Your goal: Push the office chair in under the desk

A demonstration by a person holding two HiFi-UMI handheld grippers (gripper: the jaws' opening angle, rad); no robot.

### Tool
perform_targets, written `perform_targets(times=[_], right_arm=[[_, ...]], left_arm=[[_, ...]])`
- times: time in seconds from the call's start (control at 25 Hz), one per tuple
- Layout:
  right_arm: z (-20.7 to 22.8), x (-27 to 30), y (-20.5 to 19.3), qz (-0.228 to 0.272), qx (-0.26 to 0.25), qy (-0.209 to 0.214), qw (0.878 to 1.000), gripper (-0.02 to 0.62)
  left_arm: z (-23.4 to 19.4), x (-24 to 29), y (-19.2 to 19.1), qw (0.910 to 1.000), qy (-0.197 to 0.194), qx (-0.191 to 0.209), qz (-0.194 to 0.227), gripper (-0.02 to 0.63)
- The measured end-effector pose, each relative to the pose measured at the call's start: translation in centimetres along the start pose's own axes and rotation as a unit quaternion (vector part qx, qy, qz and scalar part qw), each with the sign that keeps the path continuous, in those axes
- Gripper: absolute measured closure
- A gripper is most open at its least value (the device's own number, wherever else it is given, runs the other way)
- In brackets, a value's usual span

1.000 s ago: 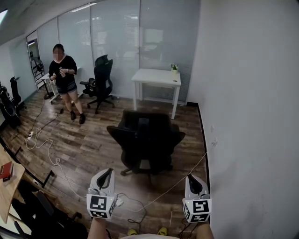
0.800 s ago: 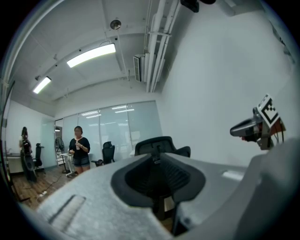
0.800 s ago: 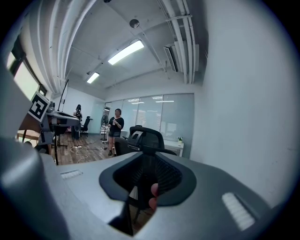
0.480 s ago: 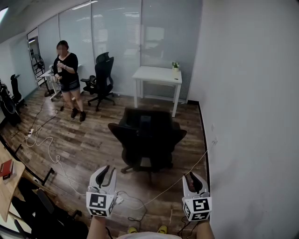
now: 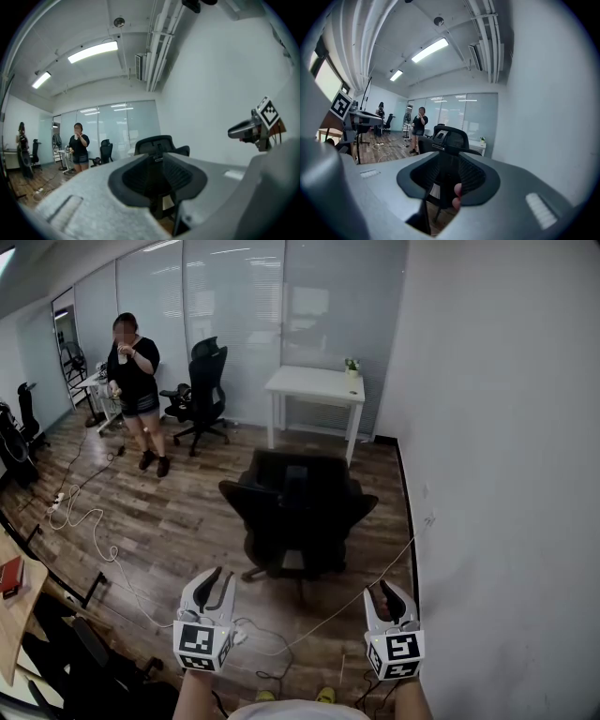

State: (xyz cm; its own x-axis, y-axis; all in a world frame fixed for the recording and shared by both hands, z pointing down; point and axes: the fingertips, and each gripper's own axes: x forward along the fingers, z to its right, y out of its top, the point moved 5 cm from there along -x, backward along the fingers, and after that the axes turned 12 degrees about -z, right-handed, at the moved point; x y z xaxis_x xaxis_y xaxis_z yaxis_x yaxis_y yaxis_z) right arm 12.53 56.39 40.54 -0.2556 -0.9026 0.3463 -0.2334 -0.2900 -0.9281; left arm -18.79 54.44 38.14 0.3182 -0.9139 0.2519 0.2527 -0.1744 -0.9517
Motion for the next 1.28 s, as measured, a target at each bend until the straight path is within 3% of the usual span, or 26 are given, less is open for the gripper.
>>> perform_targets(times=[0.68,1.0,1.28], right_arm=[[-6.9,0.5,0.7,-0.005,-0.012,-0.02,1.0,0.491],[-5.5,5.8,1.2,0.0,-0.017,0.001,1.0,0.491],[-0.5,12.2,1.8,-0.003,-0.006,0.018,1.0,0.491]], left_arm=[[-4.7,-1.4,-3.2,0.9988,-0.047,-0.014,0.006,0.514],[-6.0,2.4,-3.4,0.9992,-0.036,-0.013,-0.006,0.511],[-6.4,9.7,-2.6,0.9991,-0.031,-0.014,-0.025,0.509]])
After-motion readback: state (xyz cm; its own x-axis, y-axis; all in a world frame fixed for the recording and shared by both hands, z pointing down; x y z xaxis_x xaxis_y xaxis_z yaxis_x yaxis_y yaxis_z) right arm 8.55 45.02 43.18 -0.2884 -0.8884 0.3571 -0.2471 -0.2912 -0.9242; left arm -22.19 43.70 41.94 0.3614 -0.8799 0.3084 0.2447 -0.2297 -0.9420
